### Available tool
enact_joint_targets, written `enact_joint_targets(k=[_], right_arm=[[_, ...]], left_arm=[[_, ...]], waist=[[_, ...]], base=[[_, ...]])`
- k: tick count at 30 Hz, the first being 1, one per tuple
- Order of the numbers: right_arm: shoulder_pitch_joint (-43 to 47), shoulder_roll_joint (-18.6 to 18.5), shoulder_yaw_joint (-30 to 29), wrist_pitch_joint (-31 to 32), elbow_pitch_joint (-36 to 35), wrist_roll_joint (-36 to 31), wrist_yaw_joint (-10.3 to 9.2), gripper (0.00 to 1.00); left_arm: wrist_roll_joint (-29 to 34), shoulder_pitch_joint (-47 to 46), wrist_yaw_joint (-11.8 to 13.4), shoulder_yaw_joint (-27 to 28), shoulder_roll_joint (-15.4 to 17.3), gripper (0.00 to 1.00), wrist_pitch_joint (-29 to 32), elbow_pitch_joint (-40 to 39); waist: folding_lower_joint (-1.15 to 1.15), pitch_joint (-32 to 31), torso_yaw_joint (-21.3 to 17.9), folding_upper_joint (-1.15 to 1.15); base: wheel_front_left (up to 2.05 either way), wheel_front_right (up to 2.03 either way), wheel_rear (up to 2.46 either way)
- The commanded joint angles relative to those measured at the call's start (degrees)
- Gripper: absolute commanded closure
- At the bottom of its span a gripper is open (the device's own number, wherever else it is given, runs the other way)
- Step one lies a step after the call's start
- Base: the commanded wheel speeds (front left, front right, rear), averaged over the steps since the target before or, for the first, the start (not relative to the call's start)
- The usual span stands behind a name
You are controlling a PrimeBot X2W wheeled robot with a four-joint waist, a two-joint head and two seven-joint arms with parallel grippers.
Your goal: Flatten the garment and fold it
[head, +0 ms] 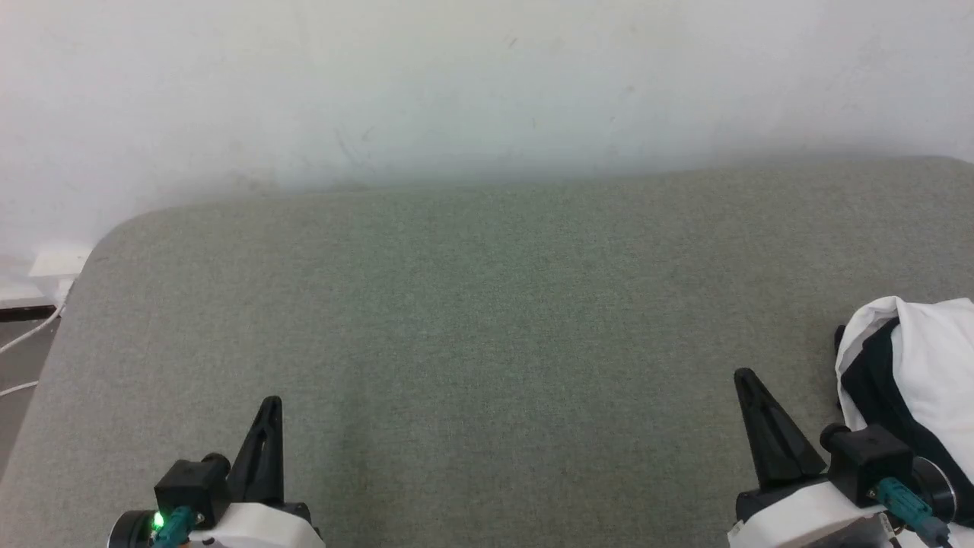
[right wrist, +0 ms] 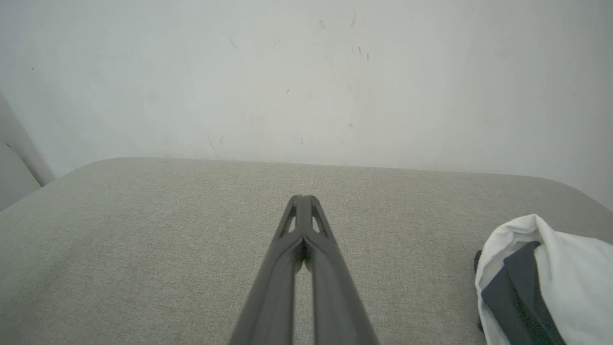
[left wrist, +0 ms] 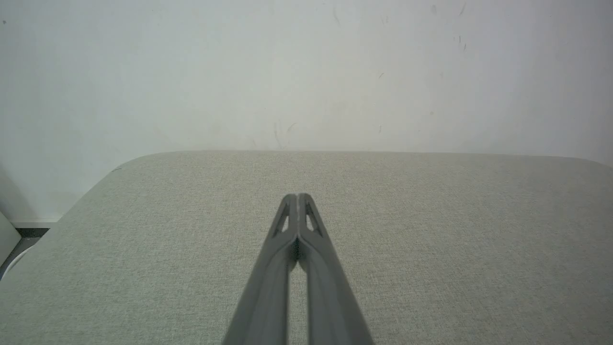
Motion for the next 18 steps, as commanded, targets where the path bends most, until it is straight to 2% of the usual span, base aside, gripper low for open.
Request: enact_joint_targets(k=[1, 18], right_arm=[[-0.7, 0.0, -0.1, 0.1, 0.1, -0.5, -0.01, 1.00], [-1.6, 0.1, -0.6, 0.9, 0.6, -1.2, -0.03, 1.00]], left_arm=[[0.9, -0.3, 0.0, 0.2, -0.3, 1.00, 0.3, -0.4], [2.7, -0.8, 0.0, 0.6, -1.2, 1.00, 2.3, -1.7]], waist=[[0.00, 0.0, 0.0, 0.00], [0.00, 0.0, 0.3, 0.00]], base=[[0.00, 0.00, 0.00], [0.00, 0.00, 0.00]])
